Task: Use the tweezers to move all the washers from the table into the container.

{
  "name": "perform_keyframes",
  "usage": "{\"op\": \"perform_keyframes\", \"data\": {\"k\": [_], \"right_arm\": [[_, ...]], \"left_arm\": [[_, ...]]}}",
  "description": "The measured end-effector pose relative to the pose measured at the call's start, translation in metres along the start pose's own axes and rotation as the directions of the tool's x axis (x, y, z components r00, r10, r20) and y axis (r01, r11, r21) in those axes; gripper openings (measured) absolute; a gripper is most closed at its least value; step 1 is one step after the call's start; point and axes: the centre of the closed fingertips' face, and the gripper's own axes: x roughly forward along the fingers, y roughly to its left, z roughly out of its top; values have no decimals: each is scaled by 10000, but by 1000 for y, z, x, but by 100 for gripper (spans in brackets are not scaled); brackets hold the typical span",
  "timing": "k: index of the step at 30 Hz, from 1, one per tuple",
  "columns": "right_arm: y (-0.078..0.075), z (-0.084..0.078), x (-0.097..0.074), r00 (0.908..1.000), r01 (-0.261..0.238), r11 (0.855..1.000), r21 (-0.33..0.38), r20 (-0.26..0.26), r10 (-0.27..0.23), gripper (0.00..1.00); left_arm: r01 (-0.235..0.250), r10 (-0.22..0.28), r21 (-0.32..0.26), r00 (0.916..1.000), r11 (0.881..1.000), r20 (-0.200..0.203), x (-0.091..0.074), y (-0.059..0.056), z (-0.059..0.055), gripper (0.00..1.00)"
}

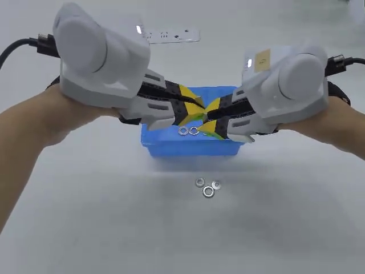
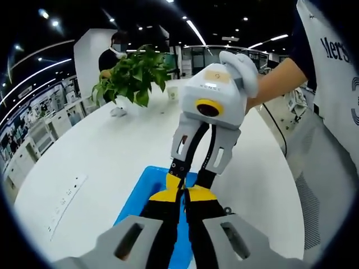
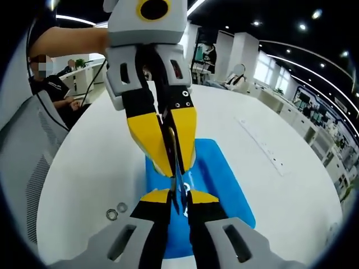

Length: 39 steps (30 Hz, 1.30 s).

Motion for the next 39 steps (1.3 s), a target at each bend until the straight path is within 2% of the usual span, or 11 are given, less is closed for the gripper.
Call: {"op": "perform_keyframes", "data": {"k": [10,12,21,24,29,36,39], "right_arm": [[18,30,-20,9984,-151,9979,-631,530,185,12],[24,35,-27,9979,-195,9973,-703,602,237,12],[47,37,-45,9974,-390,9928,-1130,559,456,11],[59,36,-48,9976,-473,9916,-1205,449,531,11],[77,31,-46,9970,-666,9901,-1238,309,709,11],[101,24,-41,9950,-835,9931,-824,480,876,11],[110,18,-37,9950,-883,9937,-694,409,913,11]], "left_arm": [[41,-69,747,9993,9972,376,-25,-23,29,7],[86,-131,916,9987,9958,490,-29,-30,36,7],[77,-182,1247,9964,9922,834,-41,-63,47,7],[66,-173,1145,9955,9934,927,-42,-73,47,7],[142,-224,957,9961,9953,852,-41,-87,41,7],[267,-310,508,9958,9984,857,-38,-105,32,7],[318,-341,290,9960,9991,830,-35,-113,25,7]]}}
